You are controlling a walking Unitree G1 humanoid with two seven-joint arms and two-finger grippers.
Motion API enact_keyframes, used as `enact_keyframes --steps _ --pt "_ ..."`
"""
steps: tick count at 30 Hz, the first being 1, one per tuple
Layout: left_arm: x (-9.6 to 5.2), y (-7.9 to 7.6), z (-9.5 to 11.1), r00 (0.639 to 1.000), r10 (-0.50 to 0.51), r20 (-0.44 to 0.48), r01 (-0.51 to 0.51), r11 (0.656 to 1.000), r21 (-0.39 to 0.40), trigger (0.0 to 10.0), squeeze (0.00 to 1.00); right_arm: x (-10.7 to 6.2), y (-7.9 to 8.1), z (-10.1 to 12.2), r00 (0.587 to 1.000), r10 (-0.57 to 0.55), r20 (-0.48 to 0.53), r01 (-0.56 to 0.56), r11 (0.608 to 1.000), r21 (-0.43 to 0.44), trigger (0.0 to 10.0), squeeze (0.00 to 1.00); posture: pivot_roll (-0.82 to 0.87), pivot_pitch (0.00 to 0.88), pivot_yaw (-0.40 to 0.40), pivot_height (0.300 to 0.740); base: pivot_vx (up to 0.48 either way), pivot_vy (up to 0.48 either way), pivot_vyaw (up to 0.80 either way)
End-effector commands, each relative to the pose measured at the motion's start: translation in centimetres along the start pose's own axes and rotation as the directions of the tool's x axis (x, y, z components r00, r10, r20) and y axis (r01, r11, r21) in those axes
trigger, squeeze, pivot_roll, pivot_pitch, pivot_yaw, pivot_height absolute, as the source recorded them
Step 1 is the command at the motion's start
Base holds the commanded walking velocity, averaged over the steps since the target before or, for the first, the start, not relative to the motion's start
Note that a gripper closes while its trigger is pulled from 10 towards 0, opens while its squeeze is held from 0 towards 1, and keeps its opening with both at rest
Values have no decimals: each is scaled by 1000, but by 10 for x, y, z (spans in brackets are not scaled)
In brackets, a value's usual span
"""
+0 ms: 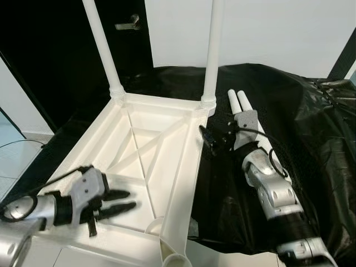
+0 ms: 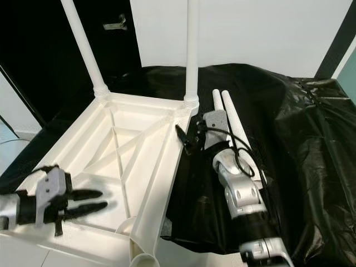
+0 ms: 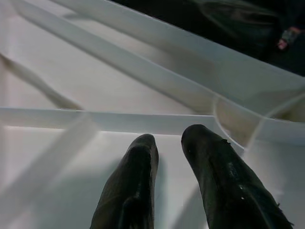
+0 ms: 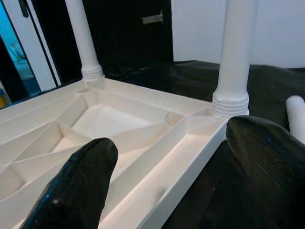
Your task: Building children table
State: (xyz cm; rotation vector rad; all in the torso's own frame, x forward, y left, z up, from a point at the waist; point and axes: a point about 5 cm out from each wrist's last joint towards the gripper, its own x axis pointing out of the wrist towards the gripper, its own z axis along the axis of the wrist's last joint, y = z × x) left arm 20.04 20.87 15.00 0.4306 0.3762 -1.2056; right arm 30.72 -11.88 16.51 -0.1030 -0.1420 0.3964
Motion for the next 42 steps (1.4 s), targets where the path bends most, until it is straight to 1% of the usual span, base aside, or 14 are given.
enact_keyframes --steps 1,9,10,11,12,13,14,15,16,29,34,40,41,42 --pt "1 -8 -7 997 -57 -43 58 998 12 10000 0 -4 6 1 1000 10 -9 -10 1000 5 10000 0 120 0 9 740 0 0 0" --pt "-3 -16 -16 991 -118 -66 111 989 -100 10000 102 -11 6 -3 999 -6 -37 7 1000 15 10000 0 125 0 4 740 0 0 0" --pt "-6 -16 -16 992 -108 -68 102 991 -92 10000 412 -13 6 -2 999 -9 -41 9 1000 16 10000 0 127 0 3 740 0 0 0" --pt "-6 -16 -16 992 -108 -68 102 991 -92 10000 412 -13 6 -2 999 -9 -41 9 1000 16 10000 0 127 0 3 740 0 0 0" --pt "-10 -16 -17 992 -99 -77 92 992 -90 10000 800 -14 5 -2 999 -10 -47 11 1000 18 10000 0 127 0 2 740 0 0 0" --pt "-13 -14 -18 994 -64 -86 59 996 -68 10000 655 -14 4 -3 998 -12 -56 13 1000 12 10000 0 133 0 -3 740 0 0 0" --pt "-16 -12 -18 995 -40 -92 35 998 -52 10000 337 -14 4 -3 998 -14 -62 15 1000 7 10000 0 133 0 -3 740 0 0 0" --pt "-16 -12 -18 995 -40 -92 35 998 -52 10000 337 -14 4 -3 998 -14 -62 15 1000 7 10000 0 133 0 -3 740 0 0 0" --pt "-18 -13 -19 993 -38 -108 32 998 -61 10000 0 -15 4 -3 998 -10 -67 10 1000 12 10000 0 135 0 -5 740 0 0 0" --pt "-21 -20 -29 978 -82 -192 71 995 -65 10000 0 -20 8 -3 996 16 -93 -15 1000 9 10000 0 134 0 -8 740 0 0 0" --pt "0 -2 -36 962 47 -270 -47 999 8 10000 0 -22 7 -1 995 3 -99 -2 1000 15 10000 0 120 0 -3 740 0 0 0" --pt "3 9 -45 930 119 -347 -106 993 56 10000 0 -23 7 1 995 -5 -97 6 1000 13 10000 0 112 0 4 740 0 0 0" --pt "3 10 -44 929 120 -351 -102 992 68 9490 0 -23 6 1 995 -11 -98 12 1000 11 10000 0 109 0 8 740 0 0 0" --pt "2 11 -45 926 120 -357 -109 993 52 4353 0 -23 5 2 995 -16 -97 17 1000 11 10000 0 108 0 11 740 0 0 0"
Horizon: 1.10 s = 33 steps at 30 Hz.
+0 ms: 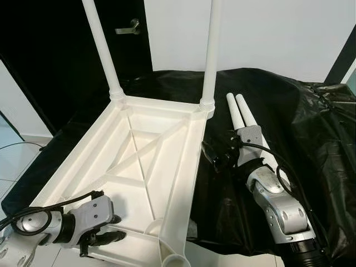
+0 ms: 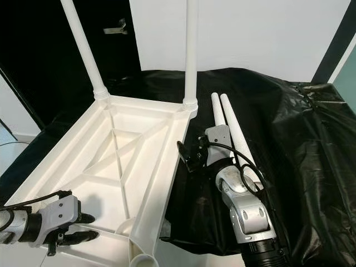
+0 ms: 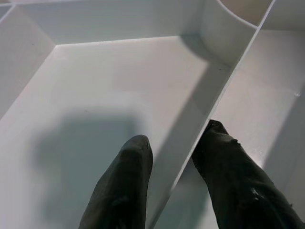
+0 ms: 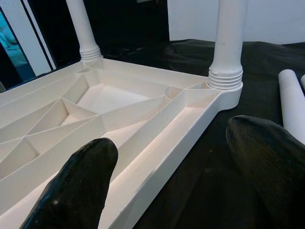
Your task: Building children table
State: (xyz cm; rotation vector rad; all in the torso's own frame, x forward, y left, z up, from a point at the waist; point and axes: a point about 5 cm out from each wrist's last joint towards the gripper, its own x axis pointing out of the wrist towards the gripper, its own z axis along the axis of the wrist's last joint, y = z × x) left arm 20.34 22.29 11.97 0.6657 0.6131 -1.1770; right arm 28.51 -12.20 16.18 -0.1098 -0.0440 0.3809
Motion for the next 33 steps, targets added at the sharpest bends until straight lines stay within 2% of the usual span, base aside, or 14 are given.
enact_keyframes --steps 1,2,3,14,20,21,22,24,25,26,27,28,30,33 --pt "1 9 -13 988 136 -71 -140 988 -62 4353 0 -2 -2 2 1000 -11 1 11 1000 -1 10000 0 108 0 12 740 0 0 0" --pt "1 9 -13 988 136 -71 -140 988 -62 4353 0 -2 -2 2 1000 -11 1 11 1000 -1 10000 0 108 0 12 740 0 0 0" --pt "1 12 -13 986 151 -74 -158 984 -87 0 0 -2 -3 2 1000 -17 0 17 1000 -1 10000 0 107 0 13 740 0 0 0" --pt "3 31 -5 954 288 -78 -295 949 -106 0 0 -2 -6 4 999 -42 1 42 999 5 10000 0 107 0 18 740 0 0 0" --pt "21 47 32 916 400 35 -397 914 -81 78 0 2 -8 6 998 -55 10 55 998 3 10000 0 109 0 19 740 0 0 0" --pt "21 47 32 916 400 35 -397 914 -81 78 0 2 -8 6 998 -55 10 55 998 3 10000 0 109 0 19 740 0 0 0" --pt "34 49 50 899 429 91 -424 903 -67 2000 0 3 -10 7 998 -67 11 68 998 -6 10000 0 106 0 21 740 0 0 0" --pt "37 50 54 894 435 103 -431 900 -64 2000 0 3 -10 7 997 -71 11 71 997 -8 10000 0 106 0 21 740 0 0 0" --pt "42 49 60 895 430 119 -425 903 -66 3647 0 3 -11 7 997 -79 10 79 997 -9 10000 0 103 0 22 740 0 0 0" --pt "49 48 67 895 424 138 -419 906 -68 7922 0 2 -12 6 995 -95 5 95 995 -5 10000 0 99 0 24 740 0 0 0" --pt "49 48 67 895 424 138 -419 906 -68 7922 0 2 -12 6 995 -95 5 95 995 -5 10000 0 99 0 24 740 0 0 0" --pt "61 43 78 902 399 167 -394 917 -61 10000 0 1 -14 4 992 -123 -2 123 992 -5 10000 0 96 0 29 740 0 0 0" --pt "64 41 80 903 393 174 -390 919 -53 10000 0 1 -15 3 992 -129 -4 129 992 -4 10000 0 96 0 29 740 0 0 0" --pt "71 37 82 924 339 175 -327 940 -93 10000 0 0 -19 0 982 -189 -20 190 982 7 10000 0 92 0 39 740 0 0 0"
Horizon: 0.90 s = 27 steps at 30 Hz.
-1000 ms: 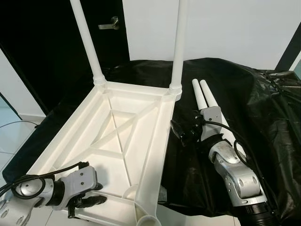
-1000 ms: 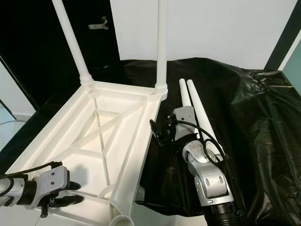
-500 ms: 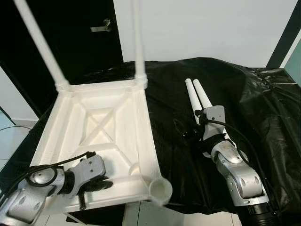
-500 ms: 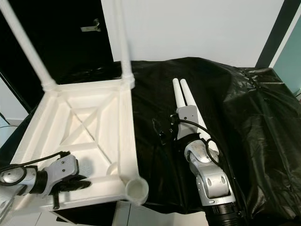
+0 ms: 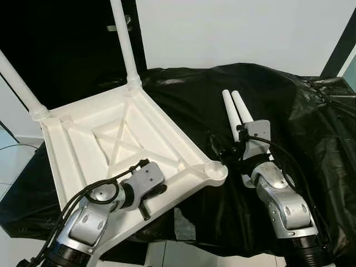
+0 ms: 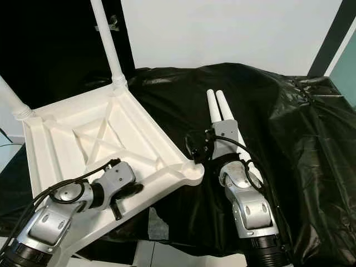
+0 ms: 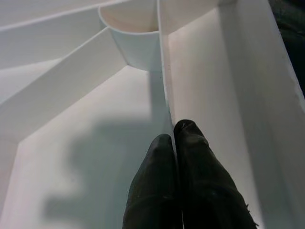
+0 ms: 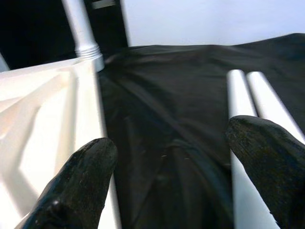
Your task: Building children table
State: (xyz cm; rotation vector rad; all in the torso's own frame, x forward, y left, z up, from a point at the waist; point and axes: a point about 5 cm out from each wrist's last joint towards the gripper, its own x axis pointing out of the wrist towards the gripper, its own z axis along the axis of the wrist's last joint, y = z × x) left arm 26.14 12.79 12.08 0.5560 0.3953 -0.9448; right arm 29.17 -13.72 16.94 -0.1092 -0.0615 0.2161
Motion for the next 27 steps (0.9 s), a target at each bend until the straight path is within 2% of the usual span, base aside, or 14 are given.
enact_keyframes --steps 1,2,6,7,8,9,10,11,12,13,14,19,23,27 --pt "-1 4 6 998 69 14 -69 998 12 10000 0 0 -2 -6 999 -25 -29 26 1000 12 10000 0 92 0 39 740 0 0 0" --pt "-1 4 6 998 56 10 -56 998 13 10000 1000 0 -3 -6 999 -36 -31 37 999 15 10000 0 89 0 45 740 0 0 0" --pt "-3 3 6 999 37 5 -37 999 8 10000 1000 1 -6 -7 997 -75 -35 75 997 14 10000 0 91 0 49 740 0 0 0" --pt "-5 1 10 999 35 27 -35 999 36 10000 1000 2 -10 -9 992 -121 -47 122 992 24 10000 0 90 0 52 740 0 0 0" --pt "-5 1 10 999 35 27 -35 999 36 10000 1000 2 -10 -9 992 -121 -47 122 992 24 10000 0 90 0 52 740 0 0 0" --pt "-6 2 14 998 38 56 -39 999 19 10000 796 2 -13 -8 989 -144 -47 145 989 32 10000 0 88 0 52 740 0 0 0" --pt "-7 3 18 996 42 75 -43 999 4 10000 796 3 -15 -7 986 -159 -46 161 986 38 10000 0 89 0 52 740 0 0 0" --pt "-10 4 23 993 46 112 -43 999 -25 10000 235 2 -17 -6 982 -182 -45 184 982 44 10000 0 88 0 52 740 0 0 0" --pt "-11 5 27 990 49 136 -43 998 -44 10000 0 2 -18 -5 980 -195 -44 197 979 48 10000 0 88 0 52 740 0 0 0" --pt "-17 9 38 975 53 214 -47 998 -30 10000 0 1 -23 -4 971 -234 -51 237 970 58 10000 0 88 0 51 740 0 0 0" --pt "-17 9 38 975 53 214 -47 998 -30 10000 0 1 -23 -4 971 -234 -51 237 970 58 10000 0 88 0 51 740 0 0 0" --pt "-27 15 58 929 68 363 -48 997 -62 10000 0 -6 -36 -7 946 -309 -94 315 947 59 10000 0 88 0 34 740 0 0 0" --pt "-27 14 61 916 56 396 -29 997 -74 10000 0 -11 -44 -12 934 -337 -122 346 936 61 10000 0 85 0 28 740 0 0 0" --pt "-26 7 72 884 21 466 19 997 -81 10000 0 -21 -60 -22 914 -364 -176 381 922 72 10000 0 69 0 24 740 0 0 0"
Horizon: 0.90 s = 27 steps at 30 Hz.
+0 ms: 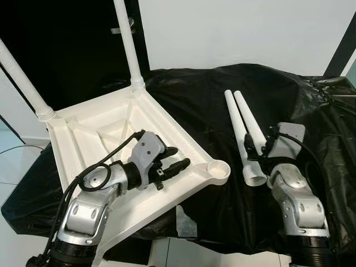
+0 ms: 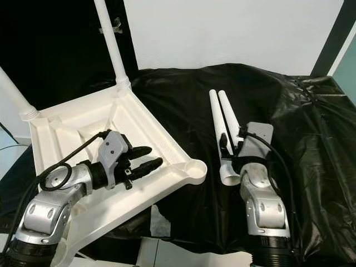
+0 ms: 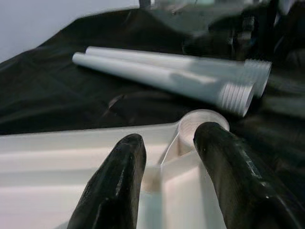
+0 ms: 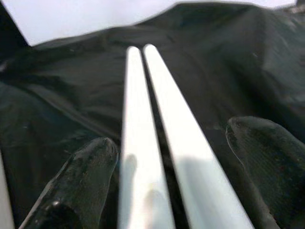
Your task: Building children table
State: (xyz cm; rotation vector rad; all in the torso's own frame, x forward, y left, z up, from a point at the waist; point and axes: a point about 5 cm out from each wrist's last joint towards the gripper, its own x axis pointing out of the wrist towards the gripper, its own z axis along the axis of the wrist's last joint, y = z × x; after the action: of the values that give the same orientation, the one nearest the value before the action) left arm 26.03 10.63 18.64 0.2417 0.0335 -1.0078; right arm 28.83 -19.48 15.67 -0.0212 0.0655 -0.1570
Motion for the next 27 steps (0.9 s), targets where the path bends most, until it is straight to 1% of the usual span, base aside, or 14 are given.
enact_keyframes --steps 1,2,4,6,9,11,15,16,17,18,20,25,27 --pt "1 -2 9 999 -18 43 18 1000 12 10000 0 -2 -11 -5 999 -24 -35 25 1000 14 10000 0 69 0 24 740 0 0 0" --pt "1 -2 9 999 -18 43 18 1000 12 10000 0 -2 -11 -5 999 -24 -35 25 1000 14 10000 0 69 0 24 740 0 0 0" --pt "4 -5 9 998 -46 46 46 999 2 10000 0 -3 -23 -8 997 -47 -58 48 999 19 10000 0 62 0 23 740 0 0 0" --pt "7 -6 10 998 -50 42 50 999 12 10000 0 -3 -33 -10 994 -57 -89 62 997 48 10000 0 48 0 23 740 0 0 0" --pt "8 -6 11 998 -50 45 49 999 20 10000 0 -2 -38 -11 992 -45 -118 53 996 67 10000 0 42 0 23 740 0 0 0" --pt "10 -8 12 997 -59 53 58 998 16 10000 0 -1 -43 -11 989 -25 -144 35 997 65 10000 0 35 0 22 740 0 0 0" --pt "10 -9 13 996 -67 59 66 998 18 10000 0 2 -48 -12 985 1 -174 9 998 58 10000 0 32 0 21 740 0 0 0" --pt "11 -9 14 996 -65 60 64 998 24 10000 0 5 -50 -14 978 32 -207 -20 998 60 10000 0 30 0 17 740 0 0 0" --pt "11 -9 14 996 -65 60 64 998 24 10000 0 5 -50 -14 978 32 -207 -20 998 60 10000 0 30 0 17 740 0 0 0" --pt "12 -9 14 996 -64 63 62 998 29 10000 0 8 -53 -15 971 61 -233 -51 998 47 10000 0 28 0 14 740 0 0 0" --pt "13 -9 15 996 -61 66 59 998 32 10000 0 14 -55 -16 954 124 -274 -112 992 60 10000 0 28 0 9 740 0 0 0" --pt "13 -10 15 996 -59 66 56 998 34 10000 0 18 -58 -14 949 134 -284 -121 991 64 10000 0 28 0 5 740 0 0 0" --pt "14 -9 15 997 -46 70 43 998 41 10000 0 23 -59 -11 935 181 -304 -161 983 92 10000 0 29 0 -10 740 0 0 0"
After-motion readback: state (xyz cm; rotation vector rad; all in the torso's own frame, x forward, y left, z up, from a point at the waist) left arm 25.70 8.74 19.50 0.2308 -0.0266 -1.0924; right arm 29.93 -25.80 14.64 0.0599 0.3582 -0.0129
